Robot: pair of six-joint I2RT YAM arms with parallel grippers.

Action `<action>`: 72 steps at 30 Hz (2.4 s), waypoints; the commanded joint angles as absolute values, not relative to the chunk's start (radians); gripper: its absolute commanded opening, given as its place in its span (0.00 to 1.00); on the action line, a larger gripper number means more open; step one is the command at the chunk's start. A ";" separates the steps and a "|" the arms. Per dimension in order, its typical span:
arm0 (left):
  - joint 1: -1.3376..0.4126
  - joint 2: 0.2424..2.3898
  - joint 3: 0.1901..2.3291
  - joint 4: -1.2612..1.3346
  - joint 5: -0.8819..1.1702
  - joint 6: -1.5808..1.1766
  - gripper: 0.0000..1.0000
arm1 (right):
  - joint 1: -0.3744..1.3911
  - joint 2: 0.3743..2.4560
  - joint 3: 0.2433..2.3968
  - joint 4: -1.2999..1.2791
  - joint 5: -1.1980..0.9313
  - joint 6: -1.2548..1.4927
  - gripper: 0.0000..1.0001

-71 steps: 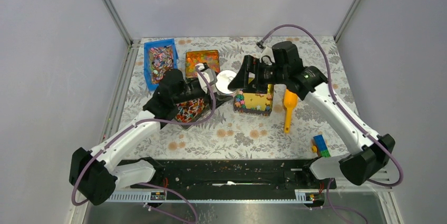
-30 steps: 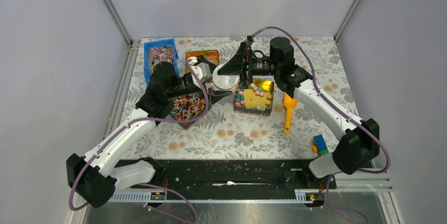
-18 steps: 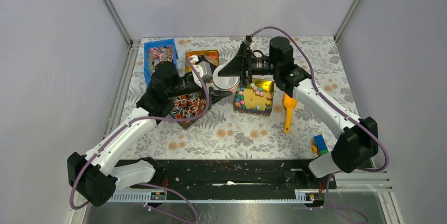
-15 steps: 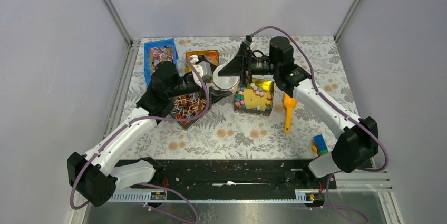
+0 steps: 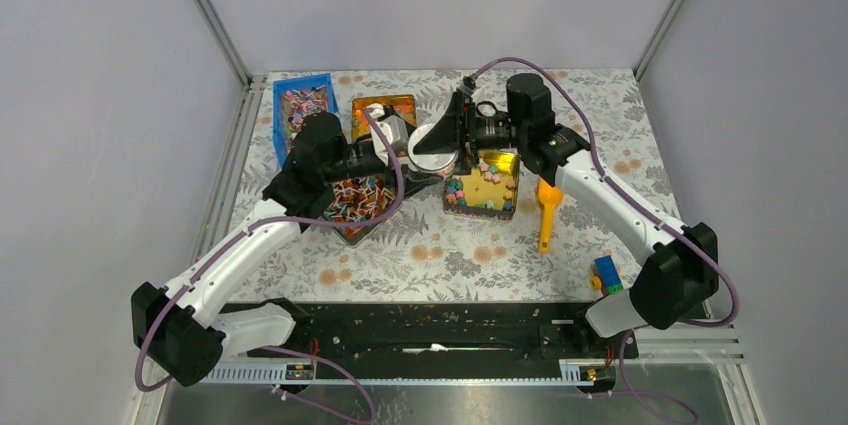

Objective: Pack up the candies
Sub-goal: Screw the bottle lid onto the packing bottle.

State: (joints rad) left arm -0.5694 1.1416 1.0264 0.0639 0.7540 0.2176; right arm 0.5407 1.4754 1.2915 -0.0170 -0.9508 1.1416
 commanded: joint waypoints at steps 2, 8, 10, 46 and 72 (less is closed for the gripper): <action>-0.569 1.134 1.103 0.181 0.780 0.233 0.56 | 0.558 1.451 1.287 0.034 -0.971 1.139 0.30; -0.569 1.135 1.101 0.196 0.778 0.221 0.56 | 0.557 1.452 1.260 0.087 -0.968 1.157 0.00; -0.569 1.136 1.101 0.195 0.776 0.219 0.56 | 0.557 1.449 1.259 0.082 -0.965 1.147 0.01; -0.554 1.016 0.966 -0.231 0.810 0.342 0.52 | 0.474 1.185 1.347 -0.294 -0.834 0.086 1.00; -0.555 0.978 0.917 -0.259 1.024 0.331 0.52 | 0.728 1.275 1.399 -0.499 -0.929 -0.441 0.99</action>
State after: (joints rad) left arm -0.5579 1.0027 0.9062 -0.3252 0.9466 0.3244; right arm 0.7044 1.2575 1.3415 -0.4969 -0.9520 -0.3977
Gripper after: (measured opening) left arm 0.791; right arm 0.994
